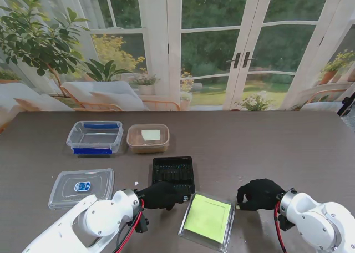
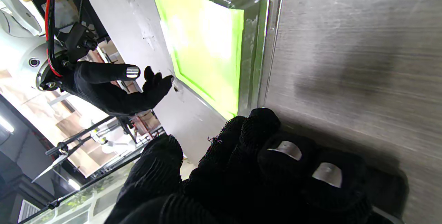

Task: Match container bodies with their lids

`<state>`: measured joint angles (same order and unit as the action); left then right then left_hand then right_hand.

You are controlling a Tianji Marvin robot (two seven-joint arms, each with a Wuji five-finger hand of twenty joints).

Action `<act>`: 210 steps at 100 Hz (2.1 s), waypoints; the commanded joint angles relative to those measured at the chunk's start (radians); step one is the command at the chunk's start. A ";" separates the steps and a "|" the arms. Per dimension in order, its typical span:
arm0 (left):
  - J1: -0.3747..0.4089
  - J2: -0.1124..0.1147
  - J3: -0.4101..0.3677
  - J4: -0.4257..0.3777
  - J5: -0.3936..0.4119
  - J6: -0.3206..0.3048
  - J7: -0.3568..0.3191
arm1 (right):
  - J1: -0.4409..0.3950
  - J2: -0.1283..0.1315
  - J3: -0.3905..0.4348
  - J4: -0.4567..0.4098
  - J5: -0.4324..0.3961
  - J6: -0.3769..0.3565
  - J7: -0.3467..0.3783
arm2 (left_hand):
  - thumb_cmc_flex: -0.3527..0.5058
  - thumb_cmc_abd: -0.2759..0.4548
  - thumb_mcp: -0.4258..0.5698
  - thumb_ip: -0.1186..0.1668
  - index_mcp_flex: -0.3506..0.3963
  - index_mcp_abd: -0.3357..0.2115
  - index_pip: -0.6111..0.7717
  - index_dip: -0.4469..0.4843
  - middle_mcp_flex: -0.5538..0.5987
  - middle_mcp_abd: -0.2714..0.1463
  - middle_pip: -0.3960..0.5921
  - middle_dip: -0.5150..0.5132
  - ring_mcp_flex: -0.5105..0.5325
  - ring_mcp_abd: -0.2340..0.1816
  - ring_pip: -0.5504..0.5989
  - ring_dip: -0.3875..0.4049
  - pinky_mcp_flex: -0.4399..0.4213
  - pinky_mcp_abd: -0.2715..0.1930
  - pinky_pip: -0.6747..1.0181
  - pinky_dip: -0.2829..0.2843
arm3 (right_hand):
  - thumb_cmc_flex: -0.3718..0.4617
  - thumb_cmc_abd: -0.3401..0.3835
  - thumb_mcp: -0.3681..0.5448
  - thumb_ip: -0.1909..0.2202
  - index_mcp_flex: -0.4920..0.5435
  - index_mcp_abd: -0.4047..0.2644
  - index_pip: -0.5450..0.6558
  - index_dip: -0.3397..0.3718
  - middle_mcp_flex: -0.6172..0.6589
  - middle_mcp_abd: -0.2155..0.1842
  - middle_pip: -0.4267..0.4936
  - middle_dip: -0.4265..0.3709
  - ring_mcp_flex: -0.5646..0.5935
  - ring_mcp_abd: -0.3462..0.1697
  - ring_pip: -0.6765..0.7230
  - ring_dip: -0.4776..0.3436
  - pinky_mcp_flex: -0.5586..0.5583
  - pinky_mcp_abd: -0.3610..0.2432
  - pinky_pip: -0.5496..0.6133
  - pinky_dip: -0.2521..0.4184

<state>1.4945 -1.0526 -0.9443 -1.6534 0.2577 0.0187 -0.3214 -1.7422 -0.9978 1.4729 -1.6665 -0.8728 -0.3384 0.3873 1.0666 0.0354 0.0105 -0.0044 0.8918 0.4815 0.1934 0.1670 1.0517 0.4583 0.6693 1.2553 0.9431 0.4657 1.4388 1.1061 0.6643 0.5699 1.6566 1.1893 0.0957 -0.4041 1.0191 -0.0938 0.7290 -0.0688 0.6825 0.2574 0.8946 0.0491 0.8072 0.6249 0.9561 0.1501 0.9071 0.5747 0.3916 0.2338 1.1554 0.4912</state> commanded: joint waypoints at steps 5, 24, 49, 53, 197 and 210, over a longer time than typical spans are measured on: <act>-0.014 -0.016 0.021 0.027 -0.018 0.006 -0.010 | -0.008 -0.001 -0.013 0.002 0.000 0.002 0.018 | 0.038 0.071 -0.025 -0.008 0.028 0.041 0.013 -0.007 0.045 0.044 0.040 0.033 0.048 -0.031 0.107 0.011 0.046 -0.017 0.056 -0.011 | -0.035 0.022 -0.041 0.019 0.006 -0.008 -0.002 -0.008 0.016 0.014 0.014 0.019 0.027 -0.013 0.019 0.010 -0.002 0.019 0.045 0.016; -0.061 -0.028 0.075 0.080 -0.058 0.005 0.002 | -0.008 -0.001 -0.023 0.005 0.008 0.001 0.015 | 0.045 0.075 -0.026 -0.011 0.052 0.039 0.030 -0.004 0.072 0.042 0.071 0.052 0.073 -0.037 0.134 0.006 0.066 -0.008 0.065 -0.019 | -0.034 0.023 -0.040 0.020 0.003 -0.010 0.000 -0.007 0.017 0.015 0.009 0.021 0.027 -0.009 0.019 0.010 -0.002 0.018 0.047 0.016; -0.108 -0.035 0.114 0.119 -0.074 0.001 0.004 | -0.011 -0.001 -0.032 0.008 0.020 -0.001 0.016 | 0.049 0.074 -0.027 -0.013 0.064 0.045 0.038 -0.004 0.108 0.033 0.094 0.067 0.110 -0.040 0.161 -0.005 0.098 0.008 0.079 -0.032 | -0.033 0.025 -0.040 0.020 -0.004 -0.008 -0.001 -0.008 0.018 0.015 0.007 0.023 0.029 -0.011 0.021 0.010 -0.002 0.019 0.048 0.016; -0.115 -0.035 0.118 0.121 -0.074 0.004 -0.001 | -0.012 -0.001 -0.031 0.006 0.022 -0.002 0.018 | 0.050 0.074 -0.027 -0.013 0.063 0.051 0.037 -0.005 0.111 0.033 0.097 0.070 0.114 -0.042 0.165 -0.008 0.102 0.010 0.080 -0.036 | -0.033 0.025 -0.040 0.020 -0.004 -0.007 -0.001 -0.008 0.018 0.015 0.007 0.023 0.030 -0.010 0.021 0.010 -0.002 0.019 0.048 0.016; -0.106 0.024 0.155 -0.040 0.099 0.194 -0.137 | -0.042 0.002 -0.056 -0.057 0.077 -0.001 0.055 | 0.020 0.100 -0.033 -0.015 0.065 0.045 0.054 -0.001 0.157 -0.010 0.075 0.016 0.181 -0.050 0.114 -0.091 0.173 0.003 0.126 -0.221 | -0.031 0.032 -0.035 0.021 -0.107 0.026 -0.016 -0.013 -0.010 0.021 0.000 0.015 0.026 -0.004 0.026 0.010 -0.007 0.018 0.051 0.015; -0.102 0.024 0.157 -0.037 0.102 0.192 -0.134 | -0.050 0.002 -0.030 -0.068 0.047 0.002 0.055 | 0.019 0.099 -0.033 -0.015 0.061 0.046 0.051 -0.002 0.154 -0.012 0.074 0.012 0.180 -0.049 0.109 -0.088 0.170 0.004 0.122 -0.217 | -0.031 0.030 -0.034 0.021 -0.089 0.057 0.015 0.000 -0.006 0.024 0.008 0.015 0.030 -0.005 0.031 0.011 -0.006 0.020 0.053 0.016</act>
<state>1.3852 -1.0261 -0.7887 -1.6932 0.3582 0.2122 -0.4375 -1.7807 -0.9967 1.4288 -1.7196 -0.8065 -0.3415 0.4273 1.0756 0.0730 -0.0095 -0.0044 0.9541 0.4447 0.2557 0.1639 1.1902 0.3936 0.7500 1.2735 1.1155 0.4246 1.5335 1.0054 0.8328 0.5858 1.7365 0.9854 0.0955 -0.3941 1.0205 -0.0938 0.6368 -0.0318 0.6674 0.2461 0.8842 0.0499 0.8072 0.6279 0.9561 0.1500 0.9155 0.5748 0.3919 0.2343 1.1668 0.4914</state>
